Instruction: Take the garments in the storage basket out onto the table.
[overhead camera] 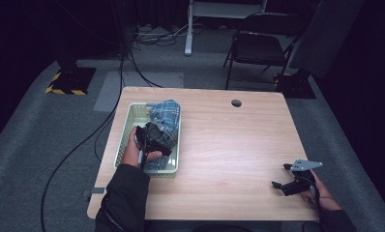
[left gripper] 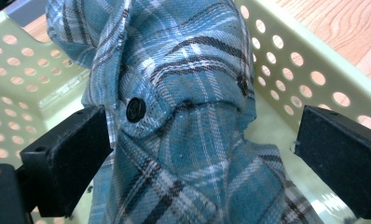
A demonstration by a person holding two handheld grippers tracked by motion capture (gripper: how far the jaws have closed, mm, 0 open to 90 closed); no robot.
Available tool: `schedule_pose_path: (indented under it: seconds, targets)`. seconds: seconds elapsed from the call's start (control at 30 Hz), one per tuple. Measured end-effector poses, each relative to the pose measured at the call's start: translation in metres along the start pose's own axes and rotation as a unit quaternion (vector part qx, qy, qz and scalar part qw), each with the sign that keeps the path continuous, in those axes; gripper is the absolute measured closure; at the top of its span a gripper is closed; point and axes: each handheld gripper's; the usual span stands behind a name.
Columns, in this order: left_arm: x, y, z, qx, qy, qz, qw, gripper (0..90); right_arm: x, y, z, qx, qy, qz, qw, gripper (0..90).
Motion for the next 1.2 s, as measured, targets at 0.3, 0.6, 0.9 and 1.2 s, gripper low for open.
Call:
schedule_pose_path:
  seconds: [0.3, 0.6, 0.9, 1.2]
  targets:
    - [-0.011, 0.003, 0.004, 0.012, 0.003, 0.012, 0.9999, 2.5, 0.000, 0.000, 0.000, 0.000, 0.000, 0.000, 1.0000, 0.2]
    - [-0.026, 0.005, 0.009, 0.031, 0.009, 0.033, 0.9989, 2.4, 0.000, 0.000, 0.000, 0.000, 0.000, 0.000, 1.0000, 0.2]
    - [-0.037, 0.009, 0.011, 0.030, 0.010, 0.059, 0.9978, 3.2, 0.000, 0.000, 0.000, 0.000, 0.000, 0.000, 1.0000, 0.2]
    - [-0.046, 0.010, 0.013, 0.032, -0.003, 0.085, 0.9959, 3.5, 0.000, 0.000, 0.000, 0.000, 0.000, 0.000, 1.0000, 0.2]
Point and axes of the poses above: each handheld gripper's, and its own axes: x roughly backward along the jaws, y roughly out of its top, z roughly to its left, and after that the axes turned 6 degrees about z, right-handed
